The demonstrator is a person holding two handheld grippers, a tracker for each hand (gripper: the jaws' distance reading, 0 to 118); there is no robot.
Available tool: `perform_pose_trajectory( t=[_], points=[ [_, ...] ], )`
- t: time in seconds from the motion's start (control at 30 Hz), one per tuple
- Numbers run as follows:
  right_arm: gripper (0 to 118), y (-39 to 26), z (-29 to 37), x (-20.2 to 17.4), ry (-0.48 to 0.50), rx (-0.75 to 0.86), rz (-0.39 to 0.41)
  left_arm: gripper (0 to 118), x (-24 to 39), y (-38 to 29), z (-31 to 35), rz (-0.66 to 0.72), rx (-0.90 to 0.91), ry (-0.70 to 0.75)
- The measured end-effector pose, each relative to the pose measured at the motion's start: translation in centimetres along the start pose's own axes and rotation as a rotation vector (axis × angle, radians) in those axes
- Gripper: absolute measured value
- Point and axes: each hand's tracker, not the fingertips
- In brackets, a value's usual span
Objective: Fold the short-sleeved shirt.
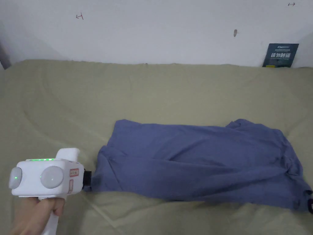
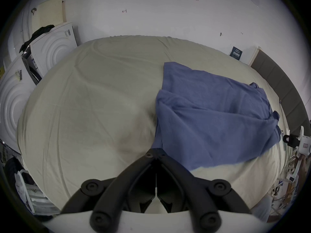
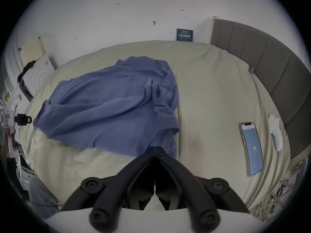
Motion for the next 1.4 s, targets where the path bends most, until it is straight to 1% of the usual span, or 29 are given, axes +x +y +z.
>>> perform_pose_trajectory(
  t=[0.03,0.13,0.17,0.2,0.23,0.27,0.3,0.37,0.4,0.43,0.47,0.5,0.53,0.57,0.63,0.67,0.7,0.73,0.77,0.8,0.83,0.97,1.0,1.03,1.1,1.13,1.23,1.33,1.4],
  points=[
    [0,0.0,-0.1,0.1,0.002,-0.001,0.000,0,-4.0,2.4,-4.2,0.008,0.002,-0.008],
    [0,0.0,0.2,0.4,0.004,-0.003,-0.018,0,-8.0,6.5,-8.0,0.047,-0.022,-0.036],
    [0,0.1,0.0,0.6,0.004,-0.004,-0.024,19,-5.9,4.6,-7.3,0.062,-0.046,-0.067],
    [0,-0.1,0.4,0.5,0.003,-0.007,-0.030,88,-6.0,5.4,-8.0,0.060,-0.050,-0.046],
    [0,0.0,0.2,0.6,0.006,-0.012,-0.031,118,-6.1,6.1,-9.6,0.055,-0.074,-0.035],
    [0,0.0,0.0,0.7,0.006,-0.010,-0.033,114,-6.8,6.9,-10.1,0.044,-0.109,-0.064],
    [0,0.1,-0.2,0.7,0.006,-0.010,-0.035,113,-4.8,4.7,-9.5,0.026,-0.038,-0.021],
    [0,-0.1,-0.1,0.9,0.008,-0.012,-0.051,111,-5.5,6.2,-11.3,0.036,-0.107,-0.029],
    [0,-0.1,-0.3,1.0,0.011,-0.015,-0.054,104,-6.0,6.7,-11.8,0.049,-0.120,-0.052],
    [0,-0.1,-0.6,1.0,0.010,-0.018,-0.055,88,-3.7,3.7,-11.1,0.044,-0.131,-0.059],
    [0,-0.3,-0.5,1.0,0.008,-0.022,-0.059,70,-3.4,3.4,-11.3,0.036,-0.136,-0.056],
    [0,-0.4,-0.5,1.0,0.009,-0.025,-0.056,48,-2.7,3.0,-11.2,0.020,-0.129,-0.013],
    [0,-0.3,-0.6,1.0,0.007,-0.027,-0.054,20,-2.2,2.5,-11.0,-0.042,-0.093,0.042],
    [0,-0.3,-0.7,1.0,0.008,-0.027,-0.055,0,-1.7,3.0,-9.3,-0.042,-0.084,0.014],
    [1,-0.5,-0.3,1.0,0.013,-0.024,-0.071,0,-1.8,3.7,-8.9,0.025,-0.078,-0.066],
    [2,-0.4,-0.4,1.0,0.017,-0.023,-0.080,0,-1.2,4.0,-9.1,0.009,-0.095,-0.044],
    [5,-0.2,-0.4,1.1,0.028,-0.023,-0.094,0,-3.6,4.8,-10.5,0.000,-0.092,-0.044],
    [11,-0.2,-0.3,1.4,0.030,-0.019,-0.123,0,-3.8,5.2,-11.0,-0.008,-0.086,-0.034],
    [42,0.0,-0.5,1.5,0.040,-0.020,-0.144,0,-4.0,5.7,-11.5,-0.011,-0.088,-0.034],
    [100,0.2,-0.8,1.6,0.059,-0.034,-0.162,0,-4.2,6.2,-11.9,-0.021,-0.104,-0.017],
    [118,0.4,-1.4,1.6,0.088,-0.056,-0.179,0,-2.4,3.7,-9.5,-0.021,-0.104,-0.016],
    [118,2.7,-2.9,2.0,0.057,-0.097,-0.174,0,-2.4,3.5,-9.6,-0.020,-0.094,-0.010],
    [114,2.0,-4.2,2.0,0.064,-0.100,-0.167,0,-2.4,3.4,-9.7,-0.019,-0.099,-0.010],
    [97,2.1,-4.8,2.3,0.067,-0.113,-0.168,0,-2.3,3.1,-9.6,-0.017,-0.102,-0.007],
    [21,2.3,-5.1,2.5,0.071,-0.119,-0.168,0,-2.2,3.8,-9.7,-0.019,-0.101,-0.008],
    [15,2.6,-3.6,1.6,0.059,-0.104,-0.186,0,-2.2,3.7,-9.6,-0.022,-0.106,-0.009],
    [12,3.0,-1.9,-0.1,0.035,-0.094,-0.100,0,-1.1,4.1,-8.7,-0.041,-0.103,0.007],
    [12,2.5,-2.8,1.8,0.063,-0.094,-0.108,0,-1.1,3.8,-7.5,-0.039,-0.100,0.008],
    [12,1.9,-0.1,1.4,0.054,-0.049,-0.126,0,-2.5,4.0,-7.9,-0.037,-0.099,0.005]
  ],
)
